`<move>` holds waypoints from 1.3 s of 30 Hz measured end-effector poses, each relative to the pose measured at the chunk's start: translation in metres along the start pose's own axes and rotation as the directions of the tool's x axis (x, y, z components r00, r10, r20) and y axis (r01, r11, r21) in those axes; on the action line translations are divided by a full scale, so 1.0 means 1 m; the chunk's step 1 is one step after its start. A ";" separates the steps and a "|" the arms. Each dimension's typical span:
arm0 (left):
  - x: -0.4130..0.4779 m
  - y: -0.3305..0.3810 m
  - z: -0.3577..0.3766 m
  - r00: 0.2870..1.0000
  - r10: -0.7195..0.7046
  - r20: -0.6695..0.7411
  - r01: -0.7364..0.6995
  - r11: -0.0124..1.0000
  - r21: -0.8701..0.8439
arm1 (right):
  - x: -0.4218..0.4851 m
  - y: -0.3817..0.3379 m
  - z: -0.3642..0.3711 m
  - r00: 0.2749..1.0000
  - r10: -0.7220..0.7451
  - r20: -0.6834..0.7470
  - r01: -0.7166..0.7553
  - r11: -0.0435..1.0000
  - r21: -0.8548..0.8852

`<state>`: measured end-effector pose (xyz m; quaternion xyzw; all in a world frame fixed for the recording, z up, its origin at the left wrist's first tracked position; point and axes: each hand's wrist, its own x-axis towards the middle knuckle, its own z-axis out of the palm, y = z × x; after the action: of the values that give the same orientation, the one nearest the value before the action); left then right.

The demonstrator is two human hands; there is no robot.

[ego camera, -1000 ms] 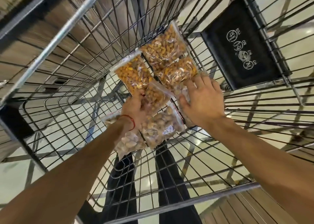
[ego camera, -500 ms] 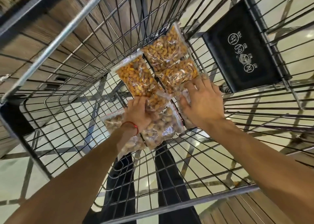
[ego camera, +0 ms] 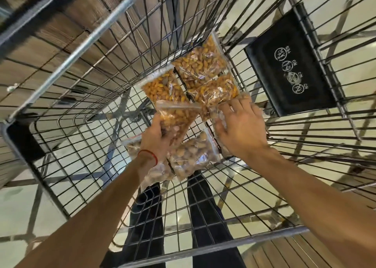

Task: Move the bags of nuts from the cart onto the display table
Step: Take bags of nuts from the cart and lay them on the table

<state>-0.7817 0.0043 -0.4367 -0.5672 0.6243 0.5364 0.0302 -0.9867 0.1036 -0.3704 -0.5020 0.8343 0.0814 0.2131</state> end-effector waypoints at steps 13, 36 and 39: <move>-0.024 -0.002 -0.064 0.945 -0.127 0.300 0.324 0.474 -0.819 | -0.003 -0.027 -0.025 0.991 -0.130 0.034 0.126 0.987 0.097; -0.021 -0.029 -0.098 0.942 -0.312 0.128 0.293 0.572 -0.766 | 0.119 -0.093 0.064 0.873 -0.007 0.487 -0.392 0.583 0.712; -0.021 -0.030 -0.101 0.945 -0.302 0.122 0.286 0.588 -0.757 | 0.126 -0.096 0.069 0.864 -0.017 0.503 -0.393 0.601 0.696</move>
<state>-0.6939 -0.0458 -0.3994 -0.6262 0.2360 0.7315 -0.1306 -0.9357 -0.0197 -0.4796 -0.2309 0.7594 -0.1489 0.5898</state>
